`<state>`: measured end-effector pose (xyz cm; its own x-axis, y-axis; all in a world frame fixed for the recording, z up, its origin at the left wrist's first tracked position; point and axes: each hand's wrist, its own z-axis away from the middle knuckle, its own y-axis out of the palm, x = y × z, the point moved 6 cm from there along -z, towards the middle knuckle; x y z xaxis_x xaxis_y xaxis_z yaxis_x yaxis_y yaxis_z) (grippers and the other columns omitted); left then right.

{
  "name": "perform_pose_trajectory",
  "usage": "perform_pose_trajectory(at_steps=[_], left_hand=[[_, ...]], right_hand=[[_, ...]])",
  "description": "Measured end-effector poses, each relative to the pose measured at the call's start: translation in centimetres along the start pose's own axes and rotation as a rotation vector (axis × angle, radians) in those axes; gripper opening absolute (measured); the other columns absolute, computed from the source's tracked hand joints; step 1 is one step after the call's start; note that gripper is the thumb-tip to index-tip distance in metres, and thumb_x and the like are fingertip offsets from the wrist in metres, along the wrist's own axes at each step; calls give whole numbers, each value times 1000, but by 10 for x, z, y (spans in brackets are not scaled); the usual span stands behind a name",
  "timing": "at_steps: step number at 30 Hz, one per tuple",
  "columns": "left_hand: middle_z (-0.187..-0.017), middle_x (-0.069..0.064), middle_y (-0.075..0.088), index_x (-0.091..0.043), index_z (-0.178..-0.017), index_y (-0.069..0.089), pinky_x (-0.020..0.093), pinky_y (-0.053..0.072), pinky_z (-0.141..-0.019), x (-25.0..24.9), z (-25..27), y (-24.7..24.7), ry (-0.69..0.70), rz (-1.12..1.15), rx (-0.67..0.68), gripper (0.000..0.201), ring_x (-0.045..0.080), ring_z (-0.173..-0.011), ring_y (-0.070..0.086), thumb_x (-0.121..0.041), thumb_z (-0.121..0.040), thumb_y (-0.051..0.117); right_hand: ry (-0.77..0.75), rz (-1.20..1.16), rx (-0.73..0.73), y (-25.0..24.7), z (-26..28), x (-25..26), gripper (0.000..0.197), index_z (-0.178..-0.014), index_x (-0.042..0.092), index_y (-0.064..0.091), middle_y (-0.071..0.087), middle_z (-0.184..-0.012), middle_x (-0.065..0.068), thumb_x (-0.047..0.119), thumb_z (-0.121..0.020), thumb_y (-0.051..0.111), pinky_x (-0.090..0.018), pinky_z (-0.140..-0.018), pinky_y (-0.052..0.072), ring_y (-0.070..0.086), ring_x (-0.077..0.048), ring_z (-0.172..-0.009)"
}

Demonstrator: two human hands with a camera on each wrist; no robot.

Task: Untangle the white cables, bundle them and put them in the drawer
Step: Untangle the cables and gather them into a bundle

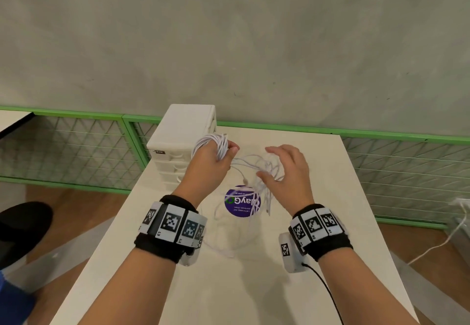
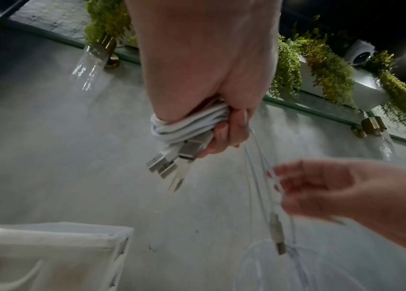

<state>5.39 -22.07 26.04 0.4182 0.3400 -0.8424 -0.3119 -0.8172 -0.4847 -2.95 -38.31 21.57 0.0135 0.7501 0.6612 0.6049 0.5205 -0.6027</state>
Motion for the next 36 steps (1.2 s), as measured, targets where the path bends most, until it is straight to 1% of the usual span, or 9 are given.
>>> perform_pose_trajectory(at_steps=[3,7,12,18,21,25,29,33,36], left_hand=[[-82,-2,61,-21,-89,60,47,53,-82,-7,-1,8,30,-5,7,10,23,-84,61,-22,-96,54],[-76,-12,57,-20,-90,61,34,51,-76,-19,-2,14,77,-12,7,9,10,-73,57,-20,-95,54],[-82,-3,61,-22,-86,61,45,54,-80,-10,2,11,38,0,7,11,21,-82,61,-20,-95,55],[-62,-4,51,-17,-82,65,26,40,-57,6,2,2,-40,-97,-21,20,14,-56,50,-36,-84,69],[-62,-1,54,-11,-78,66,25,39,-58,22,1,-2,-169,-238,-25,32,13,-56,52,-43,-79,72],[-70,1,56,-10,-78,58,30,45,-67,41,4,10,-303,-417,122,36,23,-74,58,-44,-80,70],[-69,2,54,-13,-71,53,29,40,-64,40,3,12,-288,-424,111,37,21,-70,56,-45,-82,67],[-68,6,56,-4,-73,57,28,39,-61,29,-4,3,-217,-310,14,40,23,-67,55,-41,-84,68],[-71,11,61,-3,-76,60,31,45,-65,18,-11,-9,-171,-195,-86,37,26,-68,57,-39,-84,69]], right_hand=[[-111,-324,34,3,11,35,22,-101,21,60,57,-98,9,37,-85,60,-17,-84,42,55,-6,-92],[84,-427,232,34,21,26,23,-87,26,56,62,-80,2,49,-86,51,-40,-75,52,63,-20,-76],[139,-226,307,41,15,-3,18,-102,24,67,62,-98,0,16,-87,60,-38,-86,49,60,-18,-87],[124,249,357,32,7,-15,13,-91,35,74,35,-144,7,40,-82,66,-51,-114,-1,13,-21,-142],[206,232,463,31,6,-30,18,-93,37,72,13,-157,7,49,-83,63,-52,-113,-12,-10,-15,-145],[254,236,343,23,7,-43,17,-96,33,71,35,-150,6,24,-88,58,-47,-116,-2,15,-14,-144],[-28,-40,149,18,9,-21,35,-80,16,69,66,-108,0,-8,-77,44,-32,-104,32,46,-13,-117],[76,-176,408,34,20,-13,31,-70,27,63,64,-69,-3,6,-78,42,-33,-64,45,57,-21,-67],[184,83,740,53,34,-30,20,-78,20,71,70,-75,-5,25,-80,52,-34,-67,49,62,-23,-69]])
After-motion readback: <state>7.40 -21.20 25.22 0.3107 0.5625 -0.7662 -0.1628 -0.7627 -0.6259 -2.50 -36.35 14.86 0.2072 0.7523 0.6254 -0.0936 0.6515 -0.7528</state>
